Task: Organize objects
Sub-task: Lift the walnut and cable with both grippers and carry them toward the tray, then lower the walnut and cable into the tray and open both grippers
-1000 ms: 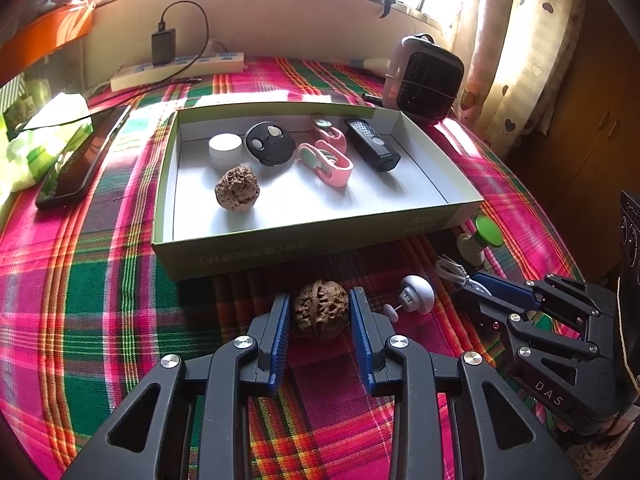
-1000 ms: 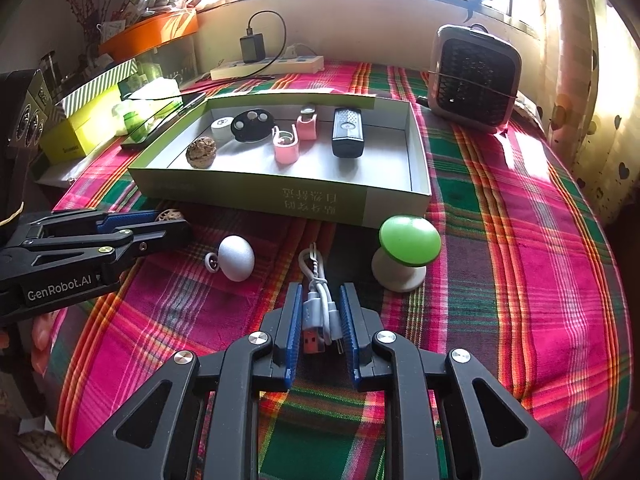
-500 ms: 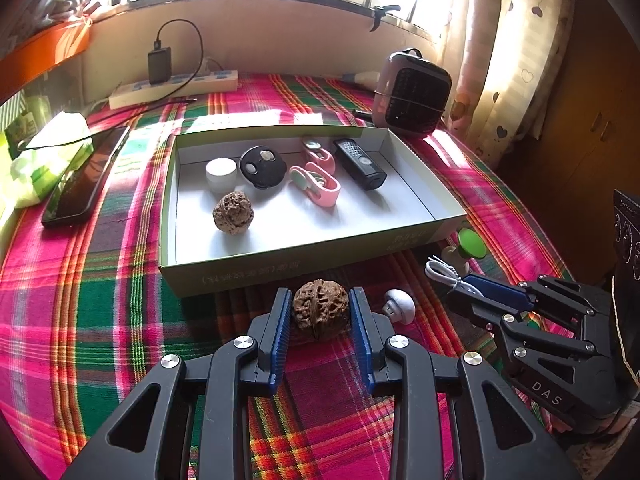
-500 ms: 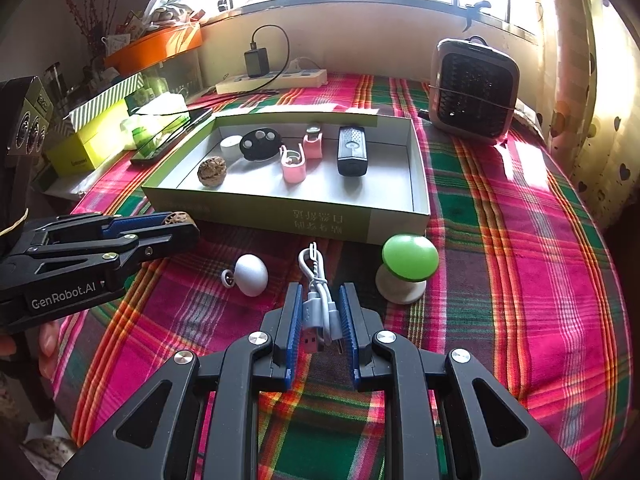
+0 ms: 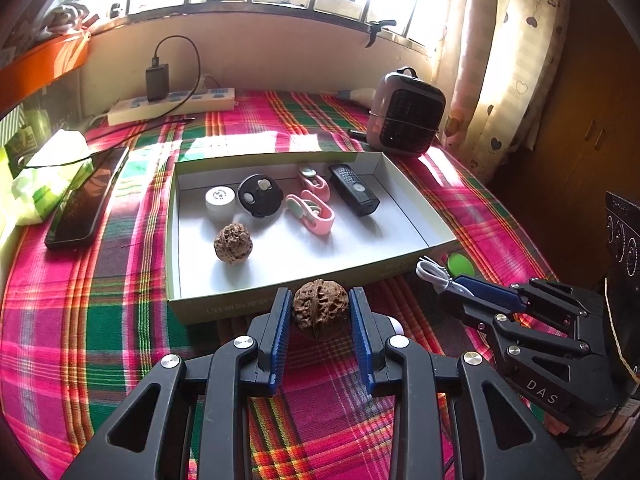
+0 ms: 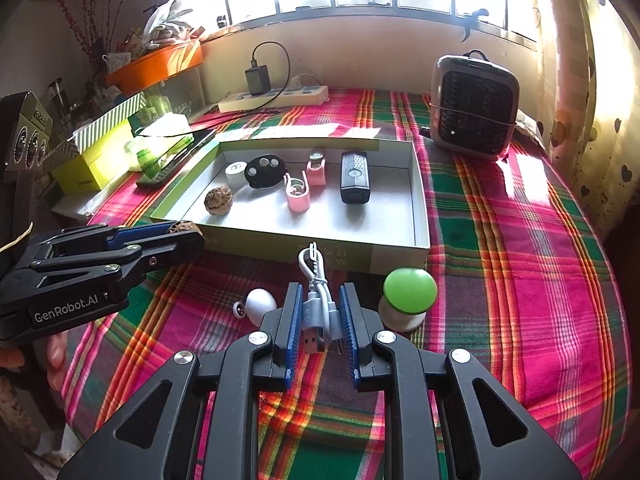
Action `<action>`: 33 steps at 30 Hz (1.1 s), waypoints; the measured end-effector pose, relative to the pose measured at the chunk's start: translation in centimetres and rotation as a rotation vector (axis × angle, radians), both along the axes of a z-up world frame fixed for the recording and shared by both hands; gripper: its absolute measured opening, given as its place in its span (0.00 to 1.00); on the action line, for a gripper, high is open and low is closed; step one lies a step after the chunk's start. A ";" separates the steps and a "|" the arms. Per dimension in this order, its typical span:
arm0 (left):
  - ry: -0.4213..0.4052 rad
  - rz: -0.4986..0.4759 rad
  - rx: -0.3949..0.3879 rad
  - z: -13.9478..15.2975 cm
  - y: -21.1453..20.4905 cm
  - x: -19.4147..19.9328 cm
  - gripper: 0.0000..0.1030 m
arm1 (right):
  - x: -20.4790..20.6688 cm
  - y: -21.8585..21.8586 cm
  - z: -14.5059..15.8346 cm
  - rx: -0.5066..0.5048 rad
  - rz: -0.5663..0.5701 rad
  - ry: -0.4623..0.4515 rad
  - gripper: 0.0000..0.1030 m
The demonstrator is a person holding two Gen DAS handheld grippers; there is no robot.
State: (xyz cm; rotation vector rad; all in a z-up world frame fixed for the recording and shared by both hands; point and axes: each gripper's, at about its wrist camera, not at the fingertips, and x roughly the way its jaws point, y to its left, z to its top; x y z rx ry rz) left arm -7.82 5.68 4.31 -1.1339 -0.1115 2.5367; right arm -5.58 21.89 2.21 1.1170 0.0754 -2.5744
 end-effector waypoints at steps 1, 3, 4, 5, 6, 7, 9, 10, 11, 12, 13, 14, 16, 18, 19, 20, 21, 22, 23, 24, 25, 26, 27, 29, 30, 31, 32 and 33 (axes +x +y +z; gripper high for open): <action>0.002 0.001 0.002 0.1 0.0 -0.1 0.26 | -0.1 0.0 0.0 -0.002 0.000 -0.001 0.20; 0.005 0.006 0.005 0.3 -0.1 -0.3 0.26 | -0.4 0.0 0.2 -0.005 -0.004 -0.001 0.20; 0.009 0.006 0.007 0.4 -0.1 -0.4 0.26 | -0.5 0.0 0.3 -0.006 -0.005 0.002 0.20; 0.011 0.007 0.006 0.4 -0.1 -0.6 0.26 | -0.6 0.0 0.4 -0.006 -0.008 0.004 0.20; 0.012 0.009 0.005 0.5 -0.1 -0.7 0.26 | -0.8 0.0 0.5 -0.006 -0.010 0.005 0.20; 0.011 0.009 0.005 0.5 -0.1 -0.9 0.26 | -0.9 0.0 0.6 -0.006 -0.010 0.007 0.20; 0.010 0.013 0.006 0.5 -0.2 -1.2 0.26 | -1.2 -0.2 0.7 -0.002 -0.012 0.010 0.20; 0.010 0.015 0.007 0.6 -0.2 -1.4 0.26 | -1.4 -0.3 0.8 0.000 -0.011 0.013 0.20; 0.010 0.018 0.007 0.6 -0.2 -1.5 0.26 | -1.6 -0.4 0.9 0.002 -0.010 0.014 0.20; 0.010 0.020 0.009 0.6 -0.2 -1.7 0.26 | -1.9 -0.4 1.0 0.003 -0.010 0.014 0.20; 0.010 0.020 0.010 0.6 -0.2 -1.9 0.26 | -2.1 -0.5 1.0 0.003 -0.010 0.014 0.20; 0.010 0.020 0.008 0.5 -0.2 -2.1 0.26 | -2.4 -0.5 1.1 0.001 -0.011 0.014 0.20; 0.009 0.022 0.006 0.5 -0.2 -2.4 0.26 | -2.9 -0.6 1.2 -0.001 -0.015 0.012 0.20; 0.005 0.025 0.003 0.3 -0.2 -2.8 0.26 | -3.5 -0.7 1.2 -0.002 -0.017 0.009 0.20; 0.003 0.025 0.004 0.3 -0.2 -3.0 0.26 | -3.8 -0.8 1.2 -0.003 -0.018 0.006 0.20; 0.001 0.026 0.004 0.2 -0.2 -3.3 0.26 | -4.1 -0.8 1.2 -0.003 -0.020 0.005 0.20; -0.003 0.027 0.005 0.1 -0.1 -3.5 0.26 | -4.4 -0.9 1.2 -0.003 -0.023 0.003 0.20; -0.004 0.026 0.005 0.0 -0.1 -3.7 0.26 | -4.7 -1.0 1.1 -0.003 -0.023 0.002 0.20; -0.004 0.025 0.003 0.0 -0.1 -3.9 0.26 | -5.0 -1.1 1.1 -0.002 -0.022 0.001 0.20; -0.006 0.027 0.001 -0.1 -0.1 -4.2 0.26 | -5.3 -1.2 1.1 -0.002 -0.022 -0.002 0.20; -0.007 0.026 0.000 -0.1 -0.1 -4.4 0.26 | -5.6 -1.3 1.0 -0.002 -0.023 -0.005 0.20; -0.007 0.026 -0.002 -0.2 -0.1 -4.6 0.26 | -5.8 -1.4 0.9 -0.001 -0.025 -0.007 0.20; -0.009 0.029 -0.005 -0.2 -0.1 -4.9 0.26 | -6.1 -1.5 0.9 -0.001 -0.025 -0.008 0.20; -0.012 0.031 -0.006 -0.4 -0.1 -5.4 0.26 | -6.7 -1.5 0.7 -0.006 -0.028 -0.017 0.20; -0.014 0.033 -0.010 -0.5 -0.1 -5.6 0.26 | -7.0 -1.6 0.6 -0.008 -0.027 -0.021 0.20; -0.016 0.033 -0.011 -0.6 -0.1 -5.9 0.26 | -7.3 -1.7 0.5 -0.007 -0.027 -0.026 0.20; -0.017 0.033 -0.013 -0.7 -0.1 -6.1 0.26 | -7.5 -1.8 0.4 -0.009 -0.027 -0.032 0.20; -0.020 0.035 -0.017 -0.8 -0.1 -6.4 0.26 | -7.8 -1.9 0.3 -0.010 -0.027 -0.036 0.20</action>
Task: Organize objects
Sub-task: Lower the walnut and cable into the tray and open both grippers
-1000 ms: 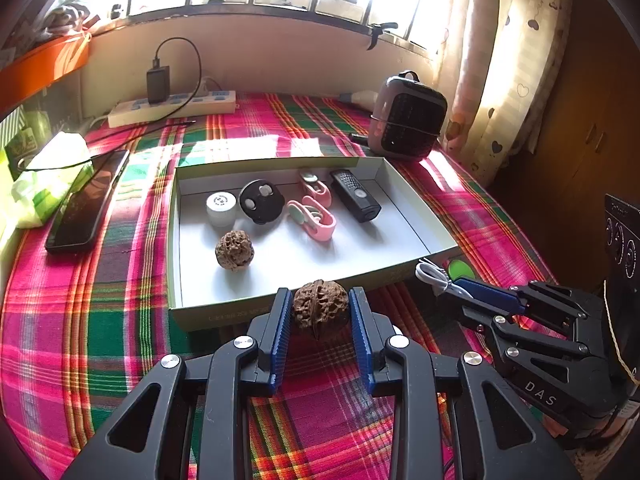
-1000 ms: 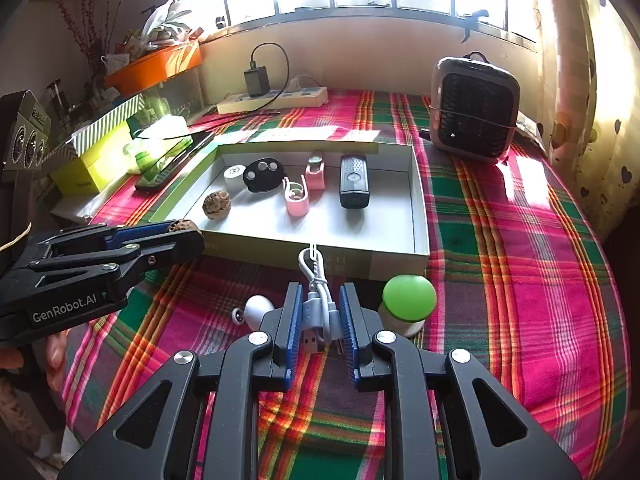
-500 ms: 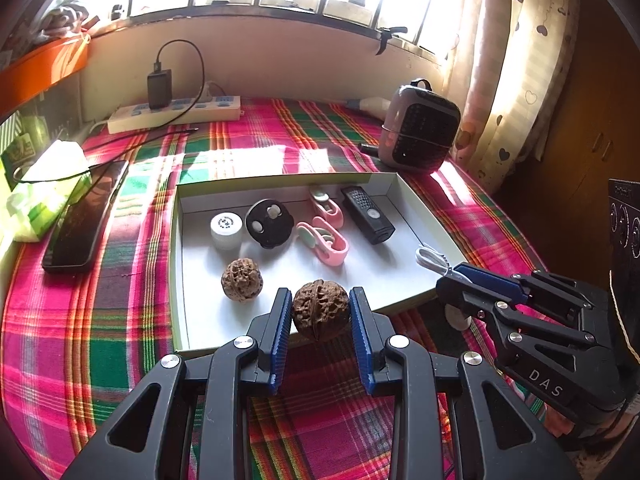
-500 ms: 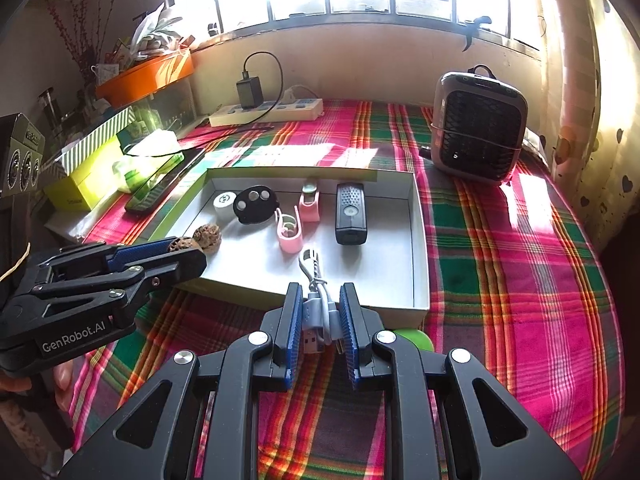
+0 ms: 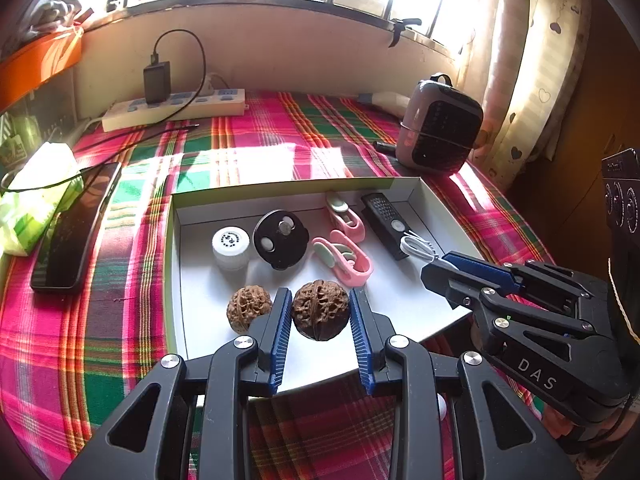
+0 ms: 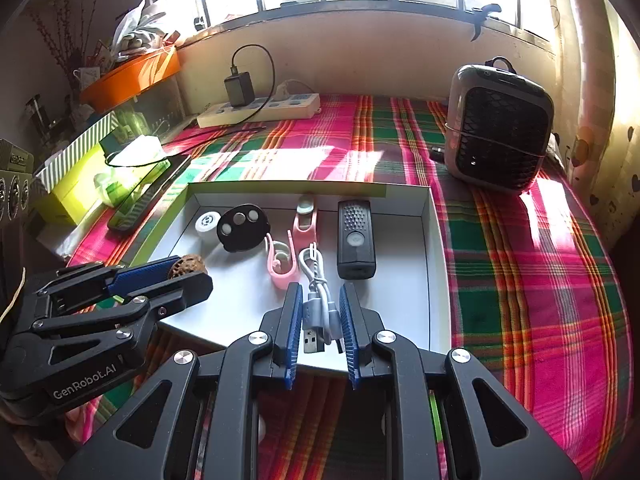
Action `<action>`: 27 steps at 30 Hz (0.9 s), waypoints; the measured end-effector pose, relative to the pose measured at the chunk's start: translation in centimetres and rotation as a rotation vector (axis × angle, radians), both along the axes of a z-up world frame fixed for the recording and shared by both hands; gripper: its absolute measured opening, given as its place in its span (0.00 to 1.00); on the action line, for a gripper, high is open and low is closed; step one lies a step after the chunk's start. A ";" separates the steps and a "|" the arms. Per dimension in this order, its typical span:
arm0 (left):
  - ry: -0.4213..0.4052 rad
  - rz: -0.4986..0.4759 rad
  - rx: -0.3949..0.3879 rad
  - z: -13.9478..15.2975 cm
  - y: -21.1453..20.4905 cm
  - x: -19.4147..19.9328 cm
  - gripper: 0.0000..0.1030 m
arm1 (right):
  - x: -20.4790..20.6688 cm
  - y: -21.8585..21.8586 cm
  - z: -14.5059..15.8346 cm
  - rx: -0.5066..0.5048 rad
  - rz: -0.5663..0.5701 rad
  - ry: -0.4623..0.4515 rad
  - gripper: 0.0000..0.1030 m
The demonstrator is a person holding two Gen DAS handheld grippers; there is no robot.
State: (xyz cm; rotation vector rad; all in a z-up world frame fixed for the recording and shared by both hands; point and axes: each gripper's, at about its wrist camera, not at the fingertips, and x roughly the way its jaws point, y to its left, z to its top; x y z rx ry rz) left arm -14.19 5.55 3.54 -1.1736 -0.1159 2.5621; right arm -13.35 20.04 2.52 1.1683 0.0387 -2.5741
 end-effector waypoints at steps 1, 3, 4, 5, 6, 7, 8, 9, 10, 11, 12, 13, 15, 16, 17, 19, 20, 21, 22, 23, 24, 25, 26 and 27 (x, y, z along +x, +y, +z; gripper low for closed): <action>-0.002 0.001 -0.002 -0.1 0.0 -0.2 0.26 | -0.2 -0.1 -0.1 0.001 0.000 -0.002 0.20; -0.007 0.003 -0.008 -0.3 0.0 -0.7 0.26 | -0.7 -0.3 -0.3 0.004 -0.005 -0.009 0.20; -0.009 0.003 -0.009 -0.4 0.0 -0.9 0.26 | -0.9 -0.3 -0.4 0.001 -0.005 -0.013 0.20; -0.011 0.002 -0.012 -0.5 0.0 -1.1 0.26 | -1.0 -0.4 -0.6 0.001 -0.006 -0.018 0.20; -0.015 0.004 -0.016 -0.6 0.1 -1.3 0.26 | -1.2 -0.4 -0.7 0.002 -0.009 -0.022 0.20; -0.019 0.005 -0.016 -0.7 0.1 -1.5 0.26 | -1.4 -0.5 -0.8 0.003 -0.009 -0.023 0.20; -0.021 0.004 -0.017 -0.9 0.1 -1.7 0.26 | -1.5 -0.5 -0.9 0.004 -0.010 -0.026 0.20; -0.024 0.005 -0.020 -1.0 0.2 -1.8 0.26 | -1.6 -0.6 -1.0 0.002 -0.012 -0.030 0.20; -0.027 0.005 -0.020 -1.1 0.2 -1.9 0.26 | -1.8 -0.6 -1.1 0.000 -0.012 -0.034 0.20; -0.029 0.003 -0.021 -1.2 0.2 -2.0 0.26 | -1.9 -0.7 -1.2 -0.001 -0.012 -0.038 0.20; -0.025 0.004 -0.024 -1.2 0.3 -2.0 0.26 | -2.0 -0.7 -1.2 -0.001 -0.013 -0.041 0.20; -0.024 0.004 -0.026 -1.2 0.3 -2.1 0.26 | -2.1 -0.7 -1.3 0.001 -0.013 -0.043 0.20; -0.023 0.004 -0.027 -1.2 0.4 -2.3 0.26 | -2.3 -0.8 -1.5 -0.002 -0.014 -0.051 0.20; -0.021 0.005 -0.032 -1.2 0.4 -2.3 0.26 | -2.3 -0.8 -1.5 -0.004 -0.013 -0.053 0.20; -0.021 0.004 -0.037 -1.2 0.5 -2.4 0.26 | -2.4 -0.9 -1.5 -0.002 -0.012 -0.054 0.20; -0.017 0.002 -0.050 -1.2 0.7 -2.6 0.26 | -2.5 -1.0 -1.6 -0.001 -0.013 -0.055 0.20; -0.019 -0.001 -0.051 -1.2 0.8 -2.7 0.26 | -2.6 -1.0 -1.7 0.000 -0.015 -0.057 0.20; -0.020 -0.002 -0.051 -1.2 0.8 -2.8 0.26 | -2.6 -1.0 -1.8 0.002 -0.015 -0.059 0.20; -0.018 -0.002 -0.055 -1.2 0.9 -2.8 0.26 | -2.7 -1.0 -1.9 0.003 -0.016 -0.061 0.20; -0.017 -0.003 -0.060 -1.3 0.9 -2.9 0.26 | -2.7 -1.0 -1.9 0.004 -0.016 -0.063 0.20; -0.017 -0.004 -0.064 -1.3 1.0 -3.0 0.26 | -2.7 -1.0 -2.0 0.005 -0.016 -0.065 0.20; -0.018 -0.006 -0.068 -1.3 1.1 -3.0 0.26 | -2.7 -1.0 -2.0 0.006 -0.016 -0.066 0.20; -0.017 -0.011 -0.073 -1.4 1.2 -3.1 0.26 | -2.8 -1.0 -2.1 0.006 -0.016 -0.068 0.20; -0.017 -0.015 -0.077 -1.4 1.4 -3.1 0.26 | -2.8 -1.0 -2.1 0.006 -0.016 -0.068 0.20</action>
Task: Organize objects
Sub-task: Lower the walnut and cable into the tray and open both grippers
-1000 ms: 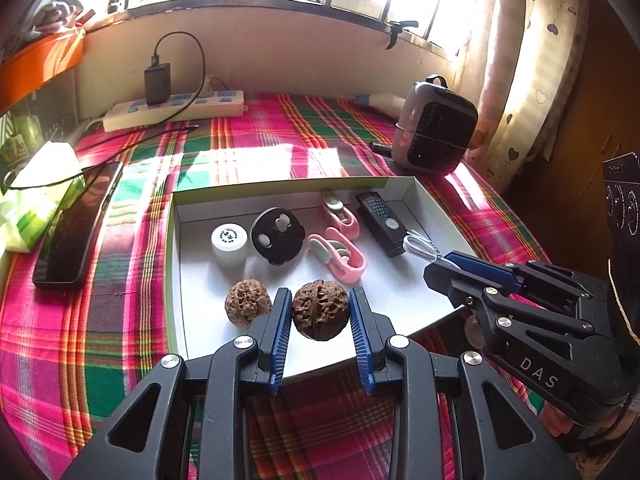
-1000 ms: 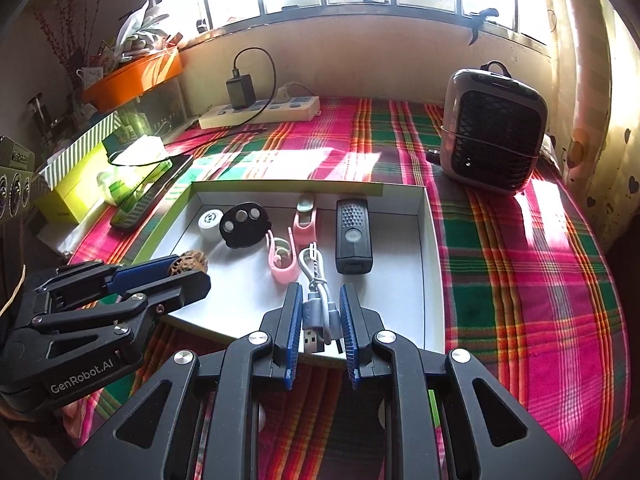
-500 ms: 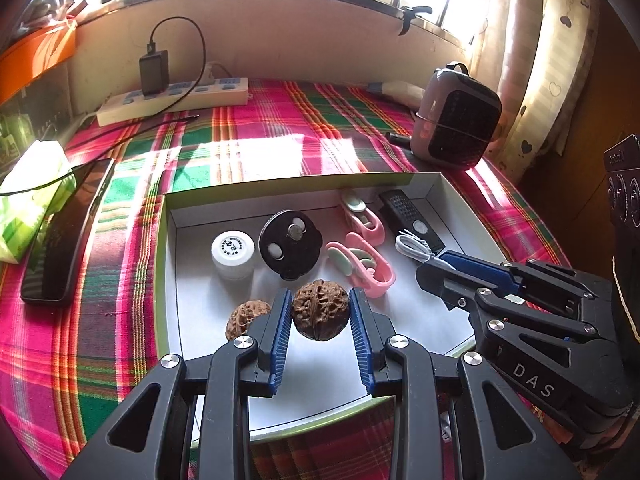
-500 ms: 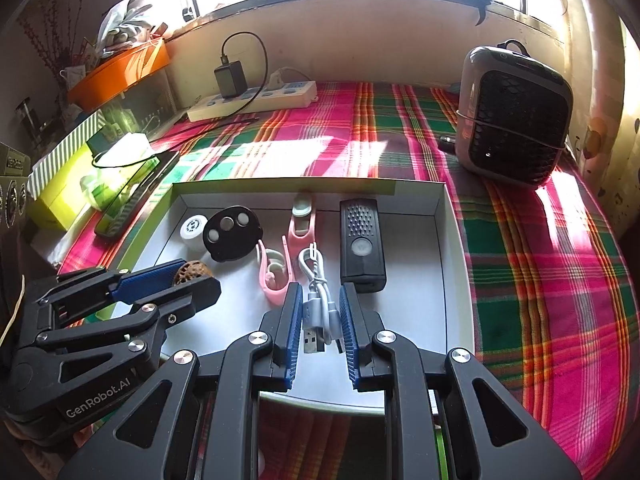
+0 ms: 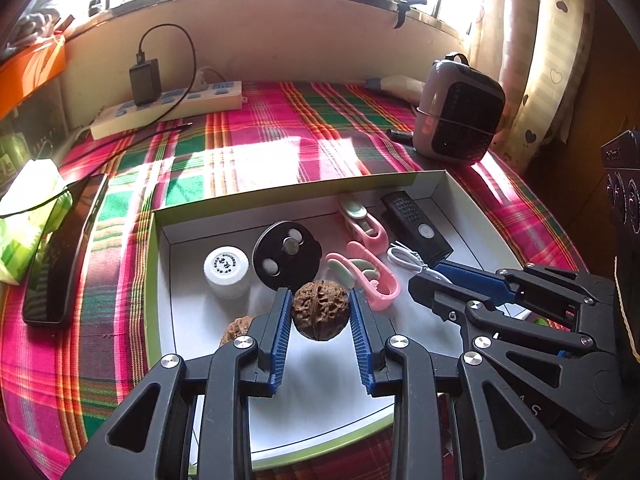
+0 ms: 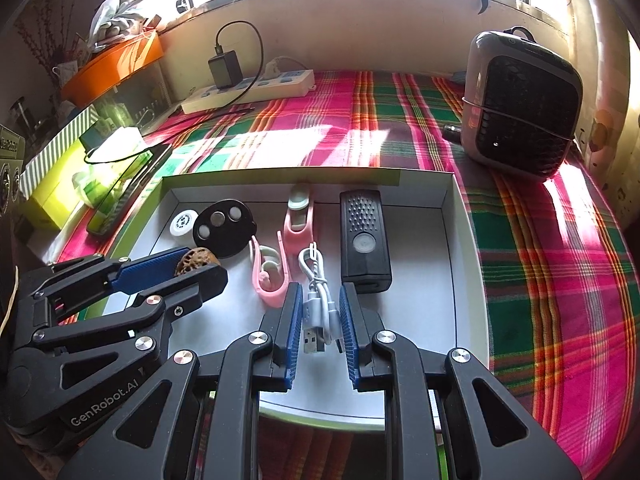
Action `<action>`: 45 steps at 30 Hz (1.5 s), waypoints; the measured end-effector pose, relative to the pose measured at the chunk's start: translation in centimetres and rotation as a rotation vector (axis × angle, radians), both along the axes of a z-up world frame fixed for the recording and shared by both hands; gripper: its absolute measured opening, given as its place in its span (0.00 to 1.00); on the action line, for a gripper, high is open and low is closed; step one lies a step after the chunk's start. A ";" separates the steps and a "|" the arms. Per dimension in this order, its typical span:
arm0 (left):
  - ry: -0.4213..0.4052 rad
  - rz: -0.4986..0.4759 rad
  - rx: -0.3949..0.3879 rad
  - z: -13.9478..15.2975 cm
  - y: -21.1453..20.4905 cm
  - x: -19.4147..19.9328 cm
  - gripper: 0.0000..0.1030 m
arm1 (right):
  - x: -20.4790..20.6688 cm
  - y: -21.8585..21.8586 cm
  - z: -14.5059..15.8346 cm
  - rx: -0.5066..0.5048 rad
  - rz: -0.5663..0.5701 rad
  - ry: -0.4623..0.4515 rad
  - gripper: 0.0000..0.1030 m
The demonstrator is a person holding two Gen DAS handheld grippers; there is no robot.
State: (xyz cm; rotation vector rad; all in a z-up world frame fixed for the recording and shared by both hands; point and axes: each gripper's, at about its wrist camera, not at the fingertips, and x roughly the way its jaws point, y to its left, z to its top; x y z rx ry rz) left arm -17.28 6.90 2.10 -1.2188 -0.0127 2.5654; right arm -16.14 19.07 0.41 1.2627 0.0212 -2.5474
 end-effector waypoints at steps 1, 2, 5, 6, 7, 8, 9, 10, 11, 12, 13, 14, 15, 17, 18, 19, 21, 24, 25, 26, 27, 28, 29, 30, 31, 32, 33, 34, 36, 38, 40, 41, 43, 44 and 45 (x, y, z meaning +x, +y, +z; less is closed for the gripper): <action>0.000 0.000 -0.003 -0.1 0.1 -0.1 0.26 | 0.0 0.0 0.0 0.000 0.000 -0.001 0.20; -0.002 -0.002 -0.004 -0.2 0.1 -0.1 0.26 | -0.1 0.0 -0.1 -0.001 -0.001 -0.001 0.20; -0.013 0.001 -0.010 -0.5 0.3 -0.4 0.26 | -0.2 0.0 -0.2 -0.003 -0.004 -0.004 0.20; -0.015 -0.001 -0.010 -0.7 0.4 -0.4 0.26 | -0.2 0.0 -0.2 -0.002 -0.004 -0.006 0.20; -0.018 0.002 -0.013 -0.7 0.4 -0.5 0.26 | -0.2 0.0 -0.2 0.000 -0.004 -0.006 0.20; -0.017 0.002 -0.015 -0.8 0.4 -0.5 0.26 | -0.2 0.0 -0.3 0.000 -0.004 -0.006 0.20; -0.018 0.001 -0.016 -0.9 0.4 -0.6 0.26 | -0.3 0.0 -0.3 -0.001 -0.005 -0.007 0.20; -0.021 0.003 -0.018 -1.0 0.5 -0.7 0.26 | -0.3 0.0 -0.3 -0.002 -0.005 -0.007 0.20; -0.024 0.003 -0.019 -1.0 0.5 -0.7 0.26 | -0.3 0.0 -0.3 0.000 -0.005 -0.007 0.20; -0.022 0.003 -0.018 -1.0 0.5 -0.8 0.26 | -0.3 -0.1 -0.3 0.001 -0.005 -0.006 0.20; -0.022 0.003 -0.017 -1.0 0.4 -0.8 0.26 | -0.3 -0.1 -0.3 0.001 -0.005 -0.005 0.20; -0.023 0.003 -0.017 -1.0 0.5 -0.8 0.26 | -0.3 -0.1 -0.3 0.001 -0.005 -0.005 0.20; -0.021 0.002 -0.018 -1.0 0.4 -0.8 0.26 | -0.3 -0.1 -0.3 0.000 -0.006 -0.006 0.20; -0.022 0.002 -0.017 -1.1 0.4 -0.8 0.26 | -0.3 -0.1 -0.3 -0.002 -0.007 -0.006 0.20; -0.021 0.001 -0.018 -1.1 0.4 -0.8 0.26 | -0.2 -0.1 -0.2 -0.002 -0.006 -0.004 0.20; -0.021 0.002 -0.018 -1.1 0.4 -0.8 0.26 | -0.2 -0.1 -0.2 -0.001 -0.006 -0.003 0.20; -0.022 0.002 -0.018 -1.1 0.4 -0.9 0.26 | -0.1 -0.1 -0.2 -0.001 -0.005 -0.002 0.20; -0.025 0.003 -0.016 -1.1 0.4 -0.9 0.26 | -0.2 -0.1 -0.3 0.002 -0.005 -0.003 0.20; -0.025 0.002 -0.017 -1.1 0.5 -0.9 0.26 | -0.2 -0.1 -0.3 0.001 -0.004 -0.004 0.20; -0.027 0.003 -0.018 -1.1 0.5 -0.9 0.26 | -0.2 -0.1 -0.3 0.001 -0.004 -0.005 0.20; -0.028 0.004 -0.020 -1.2 0.5 -0.9 0.26 | -0.2 -0.1 -0.2 0.001 -0.005 -0.005 0.20; -0.028 0.004 -0.022 -1.2 0.6 -0.9 0.26 | -0.2 -0.1 -0.2 0.000 -0.005 -0.004 0.20; -0.027 0.004 -0.022 -1.2 0.6 -0.8 0.26 | -0.2 0.0 -0.3 0.000 -0.006 -0.006 0.20; -0.028 0.005 -0.022 -1.2 0.6 -0.9 0.26 | -0.2 0.0 -0.3 -0.002 -0.006 -0.009 0.20; -0.029 0.005 -0.021 -1.2 0.6 -0.9 0.26 | -0.2 0.0 -0.3 -0.003 -0.005 -0.011 0.20; -0.029 0.005 -0.021 -1.2 0.5 -0.9 0.26 | -0.2 -0.1 -0.4 -0.004 -0.004 -0.014 0.20; -0.029 0.005 -0.023 -1.2 0.6 -0.9 0.26 | -0.2 -0.1 -0.4 -0.002 -0.007 -0.015 0.20; -0.029 0.005 -0.025 -1.2 0.6 -0.9 0.26 | -0.2 0.0 -0.4 0.001 -0.009 -0.016 0.20; -0.029 0.006 -0.024 -1.2 0.5 -0.9 0.26 | -0.1 0.0 -0.5 0.002 -0.011 -0.019 0.20; -0.029 0.006 -0.027 -1.2 0.5 -0.9 0.27 | -0.1 0.1 -0.5 -0.002 -0.014 -0.021 0.20; -0.028 0.006 -0.033 -1.2 0.6 -0.8 0.27 | -0.1 0.1 -0.5 -0.002 -0.015 -0.023 0.20; -0.027 0.006 -0.037 -1.2 0.6 -0.8 0.27 | 0.0 0.2 -0.6 -0.002 -0.017 -0.025 0.20; -0.027 0.007 -0.043 -1.2 0.6 -0.7 0.27 | 0.0 0.2 -0.6 -0.005 -0.018 -0.028 0.20; -0.027 0.008 -0.045 -1.2 0.6 -0.7 0.27 | 0.1 0.2 -0.6 -0.006 -0.020 -0.029 0.20; -0.028 0.011 -0.047 -1.1 0.6 -0.7 0.27 | 0.1 0.3 -0.6 -0.008 -0.022 -0.029 0.20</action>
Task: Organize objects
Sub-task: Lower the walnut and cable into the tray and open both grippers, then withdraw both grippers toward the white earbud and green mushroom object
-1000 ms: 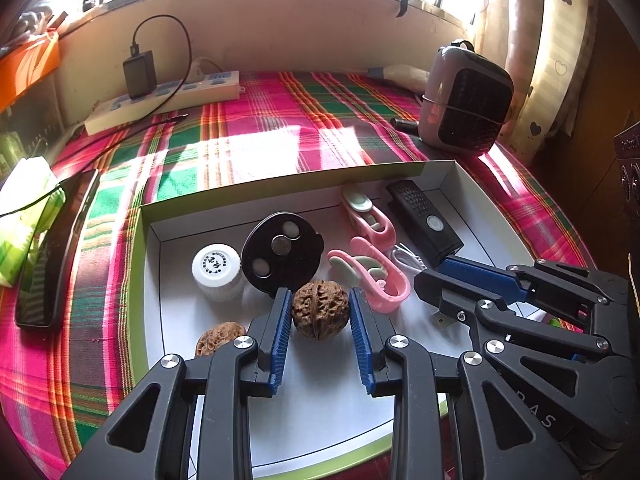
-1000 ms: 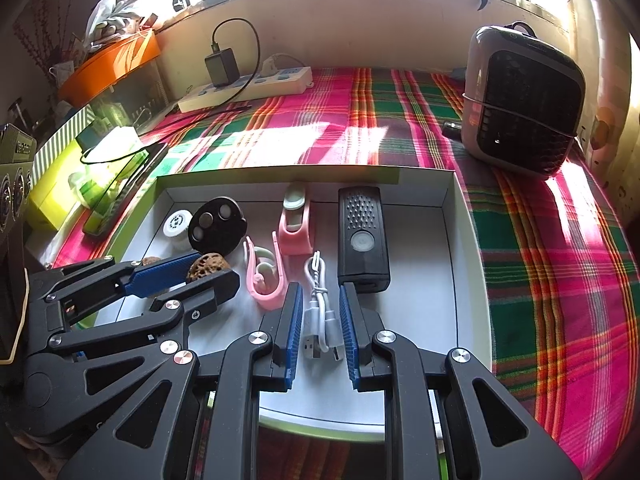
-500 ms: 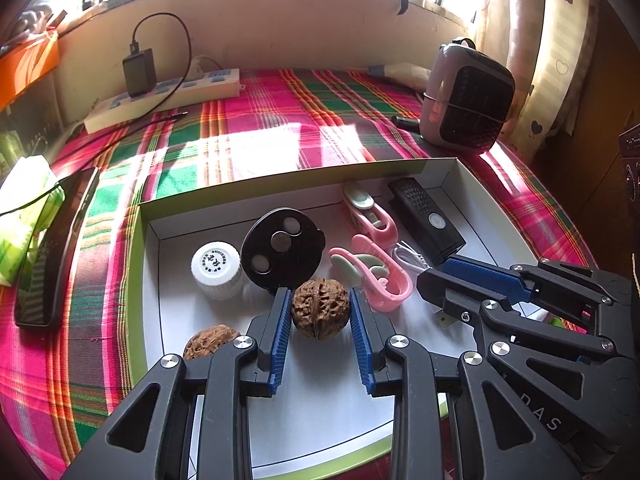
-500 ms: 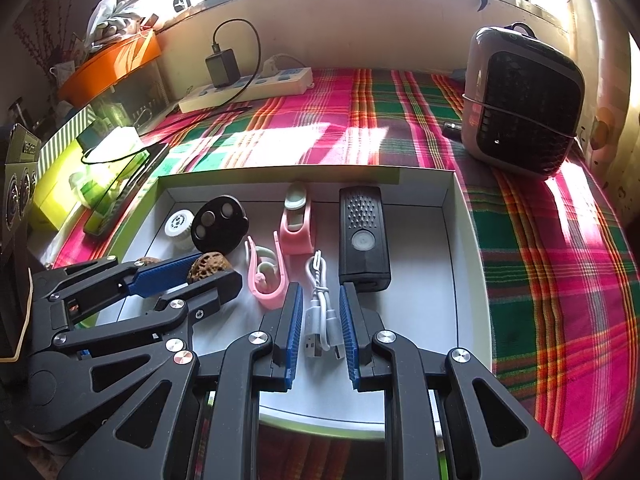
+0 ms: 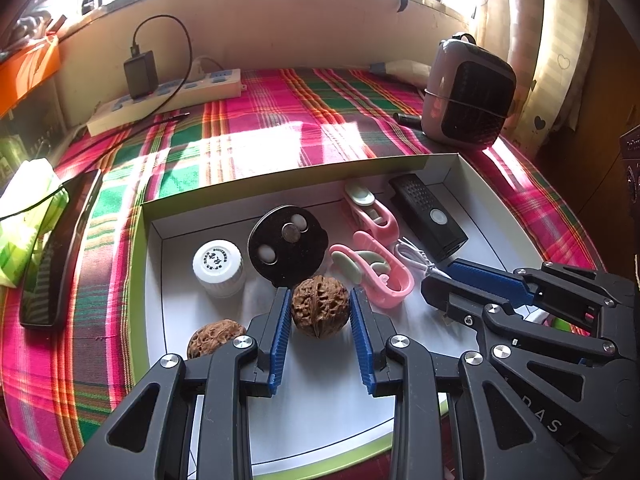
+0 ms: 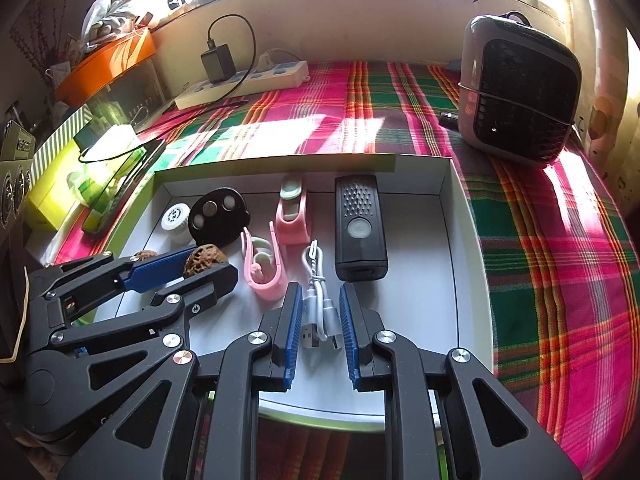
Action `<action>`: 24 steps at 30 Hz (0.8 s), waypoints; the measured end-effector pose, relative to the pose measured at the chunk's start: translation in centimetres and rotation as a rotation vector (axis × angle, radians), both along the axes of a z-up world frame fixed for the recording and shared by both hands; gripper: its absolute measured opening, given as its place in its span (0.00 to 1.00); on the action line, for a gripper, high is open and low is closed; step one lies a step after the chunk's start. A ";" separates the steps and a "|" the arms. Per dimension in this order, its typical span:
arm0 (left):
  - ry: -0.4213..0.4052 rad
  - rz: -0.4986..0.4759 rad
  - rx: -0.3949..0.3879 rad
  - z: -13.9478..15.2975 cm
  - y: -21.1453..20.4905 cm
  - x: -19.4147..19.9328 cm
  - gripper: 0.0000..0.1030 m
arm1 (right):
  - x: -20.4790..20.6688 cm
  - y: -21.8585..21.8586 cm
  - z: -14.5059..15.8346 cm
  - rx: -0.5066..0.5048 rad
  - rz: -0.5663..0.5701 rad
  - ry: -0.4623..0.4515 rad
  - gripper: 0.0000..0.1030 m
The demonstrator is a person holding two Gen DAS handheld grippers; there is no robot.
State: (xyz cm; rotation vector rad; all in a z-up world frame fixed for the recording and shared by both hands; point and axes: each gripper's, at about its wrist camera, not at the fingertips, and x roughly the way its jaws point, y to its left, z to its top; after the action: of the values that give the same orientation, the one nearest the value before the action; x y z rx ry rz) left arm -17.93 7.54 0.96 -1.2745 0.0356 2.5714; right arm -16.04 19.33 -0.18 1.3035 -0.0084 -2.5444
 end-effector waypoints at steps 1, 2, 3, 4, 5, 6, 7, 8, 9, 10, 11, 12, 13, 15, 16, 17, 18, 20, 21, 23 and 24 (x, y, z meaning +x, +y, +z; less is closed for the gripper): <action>-0.001 0.002 -0.001 0.0 0.0 0.0 0.28 | 0.0 0.0 0.0 -0.001 -0.001 0.001 0.20; -0.001 0.002 -0.001 0.0 0.0 0.1 0.28 | 0.1 0.1 0.0 -0.002 -0.002 0.002 0.20; -0.001 0.004 -0.002 0.0 0.0 0.1 0.29 | 0.2 0.1 0.1 -0.002 -0.004 0.003 0.20; -0.002 0.005 -0.002 0.0 0.0 0.1 0.30 | 0.2 0.1 0.1 -0.002 -0.004 0.003 0.20; -0.003 0.005 -0.001 0.0 0.0 0.1 0.31 | 0.2 0.1 0.1 -0.003 -0.003 0.002 0.21; -0.004 0.006 -0.001 0.1 0.0 0.2 0.31 | 0.3 0.2 0.1 -0.004 -0.004 0.001 0.22; -0.005 0.008 -0.001 0.1 0.0 0.2 0.31 | 0.4 0.2 0.1 -0.004 -0.006 0.003 0.25; -0.006 0.009 0.000 0.1 -0.1 0.3 0.31 | 0.5 0.3 0.2 -0.004 -0.007 0.005 0.26; -0.007 0.013 0.001 0.1 -0.1 0.3 0.32 | 0.6 0.3 0.2 -0.005 -0.008 0.007 0.27; -0.008 0.017 0.002 0.1 -0.1 0.4 0.33 | 0.7 0.4 0.3 -0.006 -0.009 0.009 0.29; -0.005 0.016 0.003 0.2 -0.1 0.5 0.33 | 0.8 0.4 0.4 -0.004 -0.011 0.012 0.29; -0.004 0.017 0.002 0.2 -0.1 0.6 0.34 | 0.9 0.5 0.4 -0.002 -0.013 0.015 0.29; -0.002 0.017 0.002 0.3 -0.1 0.7 0.34 | 0.9 0.5 0.5 -0.002 -0.015 0.017 0.30; 0.003 0.016 0.000 0.5 -0.1 0.9 0.34 | 1.2 0.6 0.7 -0.006 -0.017 0.022 0.30; 0.006 0.019 0.000 0.6 -0.2 1.1 0.34 | 1.3 0.7 0.8 -0.007 -0.020 0.026 0.31; 0.009 0.019 0.003 0.7 -0.2 1.2 0.34 | 1.4 0.8 0.9 -0.007 -0.023 0.029 0.31; 0.011 0.019 0.005 0.8 -0.2 1.4 0.34 | 1.6 0.9 1.0 -0.008 -0.026 0.032 0.31; 0.018 0.023 0.004 1.1 -0.2 1.6 0.34 | 1.9 1.0 1.2 -0.011 -0.030 0.036 0.31; 0.020 0.022 0.004 1.1 -0.2 1.8 0.34 | 2.0 1.1 1.3 -0.013 -0.032 0.039 0.31; 0.023 0.023 0.005 1.3 -0.2 2.1 0.34 | 2.4 1.2 1.5 -0.017 -0.032 0.046 0.32; 0.025 0.022 0.005 1.5 -0.2 2.3 0.34 | 2.5 1.2 1.6 -0.016 -0.034 0.049 0.32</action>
State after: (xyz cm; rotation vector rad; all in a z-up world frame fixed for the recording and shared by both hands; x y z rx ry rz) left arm -15.62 7.33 2.41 -1.2471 0.0197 2.6045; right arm -13.50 20.54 1.46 1.2448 -0.0418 -2.5987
